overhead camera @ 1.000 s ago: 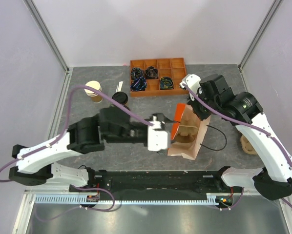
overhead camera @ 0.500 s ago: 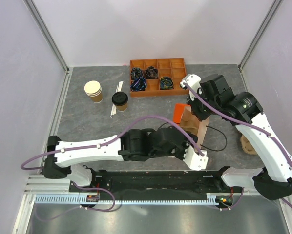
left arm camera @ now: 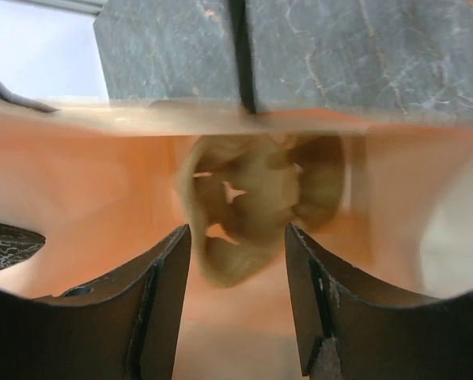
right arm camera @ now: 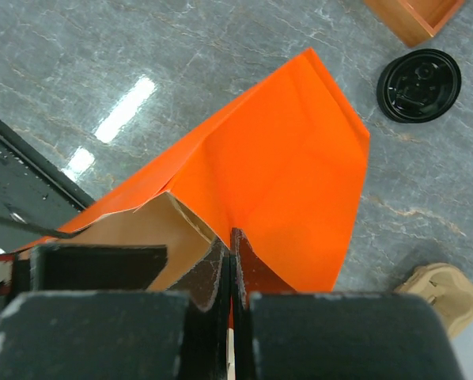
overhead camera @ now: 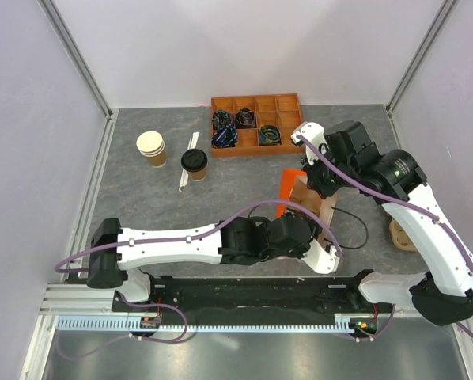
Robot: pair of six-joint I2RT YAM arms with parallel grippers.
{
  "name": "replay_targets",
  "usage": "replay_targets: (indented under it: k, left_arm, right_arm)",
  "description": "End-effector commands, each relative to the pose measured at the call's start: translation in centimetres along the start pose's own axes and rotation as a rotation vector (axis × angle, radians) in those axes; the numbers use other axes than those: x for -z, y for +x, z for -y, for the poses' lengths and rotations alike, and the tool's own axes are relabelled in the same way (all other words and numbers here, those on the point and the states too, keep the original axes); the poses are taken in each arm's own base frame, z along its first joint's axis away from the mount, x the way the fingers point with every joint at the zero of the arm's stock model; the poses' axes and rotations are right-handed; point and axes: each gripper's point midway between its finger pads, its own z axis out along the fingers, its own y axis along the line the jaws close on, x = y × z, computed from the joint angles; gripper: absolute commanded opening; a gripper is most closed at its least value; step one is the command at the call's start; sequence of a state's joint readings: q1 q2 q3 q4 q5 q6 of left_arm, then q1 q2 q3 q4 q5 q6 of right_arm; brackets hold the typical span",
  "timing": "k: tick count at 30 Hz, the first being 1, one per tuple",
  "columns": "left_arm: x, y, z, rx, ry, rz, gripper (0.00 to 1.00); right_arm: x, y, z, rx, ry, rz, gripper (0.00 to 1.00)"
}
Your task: Pack the takeout coffee
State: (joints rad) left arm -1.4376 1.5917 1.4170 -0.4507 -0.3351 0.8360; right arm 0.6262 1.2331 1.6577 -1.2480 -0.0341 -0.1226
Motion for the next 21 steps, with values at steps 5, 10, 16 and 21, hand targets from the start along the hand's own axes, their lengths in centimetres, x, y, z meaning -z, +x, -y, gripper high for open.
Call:
replay_targets:
  k: [5, 10, 16, 21]
  left_arm:
    - [-1.1, 0.5, -2.3, -0.010, -0.070, -0.009, 0.60]
    - [-2.3, 1.4, -2.5, -0.010, -0.053, -0.025, 0.58]
    - [-3.0, 2.4, -1.0, -0.021, 0.009, -0.030, 0.39]
    - [-1.7, 1.5, -1.3, 0.004, 0.049, -0.002, 0.15]
  right_arm:
    - [1.7, -0.1, -1.2, -0.017, -0.056, 0.033, 0.00]
    - [1.7, 0.0, -1.7, -0.016, -0.081, 0.033, 0.00]
    - [2.1, -0.2, -1.8, -0.010, -0.090, 0.048, 0.00]
    - [2.2, -0.3, -1.9, -0.005, -0.095, 0.058, 0.00]
